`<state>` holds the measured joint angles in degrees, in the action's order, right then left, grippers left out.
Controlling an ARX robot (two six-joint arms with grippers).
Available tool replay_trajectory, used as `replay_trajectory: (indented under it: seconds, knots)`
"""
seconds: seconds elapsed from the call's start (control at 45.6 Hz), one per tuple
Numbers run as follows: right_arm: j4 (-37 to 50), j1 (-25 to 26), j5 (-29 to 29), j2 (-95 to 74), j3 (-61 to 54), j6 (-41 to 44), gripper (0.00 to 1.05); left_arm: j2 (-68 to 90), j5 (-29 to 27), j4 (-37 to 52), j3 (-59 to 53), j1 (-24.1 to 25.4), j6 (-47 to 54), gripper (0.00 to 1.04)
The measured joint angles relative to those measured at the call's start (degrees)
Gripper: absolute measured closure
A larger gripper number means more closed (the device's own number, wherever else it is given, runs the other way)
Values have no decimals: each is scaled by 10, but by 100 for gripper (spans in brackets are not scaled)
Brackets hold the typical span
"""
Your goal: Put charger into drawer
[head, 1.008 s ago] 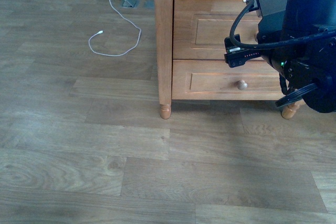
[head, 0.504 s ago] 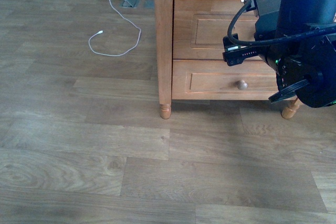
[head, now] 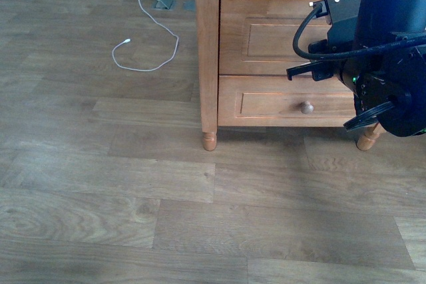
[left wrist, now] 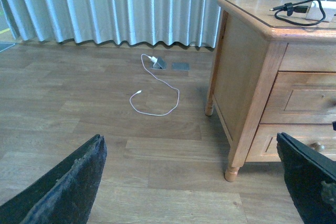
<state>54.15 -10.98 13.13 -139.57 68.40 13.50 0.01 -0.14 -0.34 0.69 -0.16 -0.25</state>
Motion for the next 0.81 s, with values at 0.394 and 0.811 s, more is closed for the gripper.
replay_trajectory:
  seconds: [0.394, 0.811]
  knots:
    - [30, 14, -52, 38, -76, -24, 81, 0, 0, 0, 0, 0, 0, 6]
    - [130, 47, -145, 190, -379, -70, 81, 0, 0, 0, 0, 0, 0, 6]
